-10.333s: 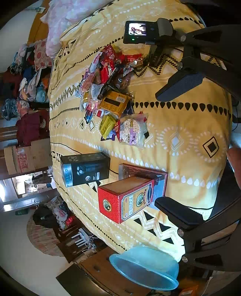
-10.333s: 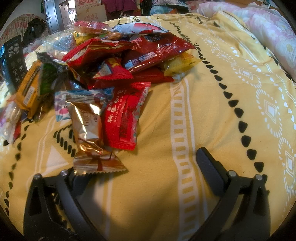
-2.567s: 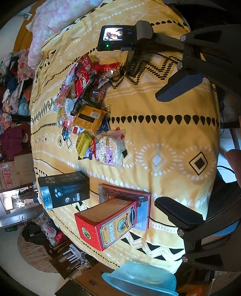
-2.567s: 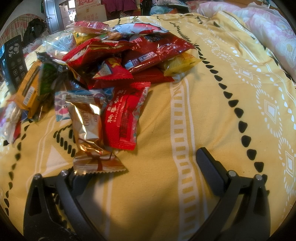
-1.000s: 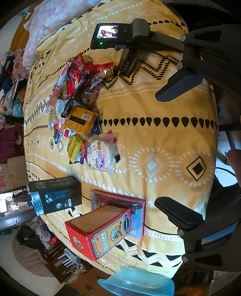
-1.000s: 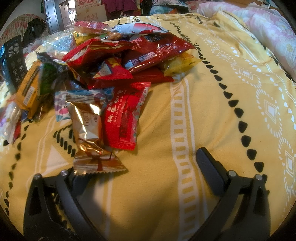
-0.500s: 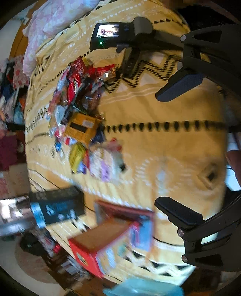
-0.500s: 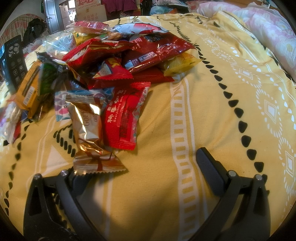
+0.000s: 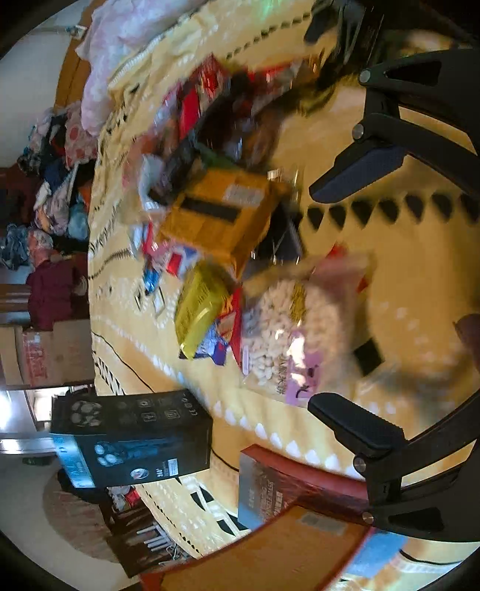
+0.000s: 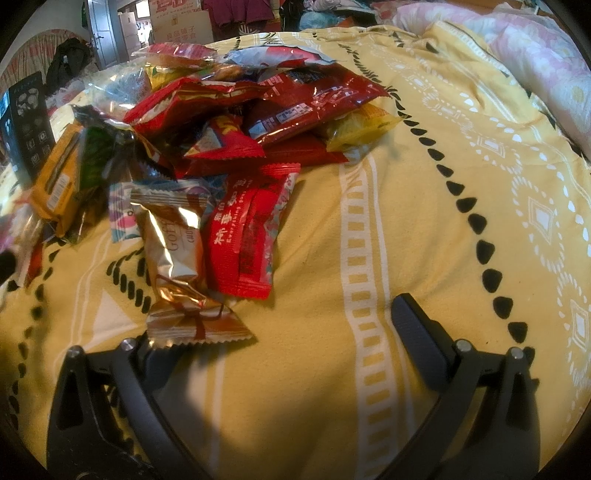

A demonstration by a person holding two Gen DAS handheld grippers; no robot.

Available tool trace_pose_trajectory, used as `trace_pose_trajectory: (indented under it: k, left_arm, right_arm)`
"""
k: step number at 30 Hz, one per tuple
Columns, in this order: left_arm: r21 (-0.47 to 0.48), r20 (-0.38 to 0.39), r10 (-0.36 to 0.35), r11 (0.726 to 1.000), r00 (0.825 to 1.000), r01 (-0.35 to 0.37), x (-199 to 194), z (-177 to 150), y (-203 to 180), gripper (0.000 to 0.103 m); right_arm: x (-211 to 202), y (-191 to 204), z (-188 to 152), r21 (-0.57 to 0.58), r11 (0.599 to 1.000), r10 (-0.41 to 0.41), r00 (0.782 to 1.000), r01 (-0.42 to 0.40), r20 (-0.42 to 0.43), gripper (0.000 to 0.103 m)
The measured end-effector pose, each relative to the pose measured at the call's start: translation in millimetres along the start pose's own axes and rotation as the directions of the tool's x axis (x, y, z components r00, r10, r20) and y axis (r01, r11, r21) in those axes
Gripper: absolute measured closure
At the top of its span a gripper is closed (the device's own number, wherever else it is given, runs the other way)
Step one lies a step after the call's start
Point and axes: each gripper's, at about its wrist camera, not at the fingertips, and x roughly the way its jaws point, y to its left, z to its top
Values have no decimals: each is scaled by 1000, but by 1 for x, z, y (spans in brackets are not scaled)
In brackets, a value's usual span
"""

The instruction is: Organize snacks

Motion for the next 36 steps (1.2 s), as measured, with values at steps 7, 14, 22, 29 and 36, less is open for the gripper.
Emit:
trace_pose_trajectory:
  k: [7,14,22,29,36]
  left_arm:
    - [86,-98,173,983,980,-165,32,-8,-12,0]
    - [143,-83,236,964,968,-223,33,-10,-21,0]
    - [154,-78,250,959,965,-236,32,-12,-25,0]
    - [152,-79,248,960,965,-234,32,-12,-25,0]
    - [153,-79,249,960,965,-235,32,-12,-25,0]
  right_arm:
    - [1,2,-1,0,1000,-3,1000,3,2,0]
    - [-4,-8,5,-20,996,91,996,-91,-20,0]
    - [-84,-16,-7,21,987,154,983,-157,96,0]
    - [-161,46,2,-100,973,224,959,-209,171,0]
    - [-225,129,14,-186,896,433,886,-404,165,0]
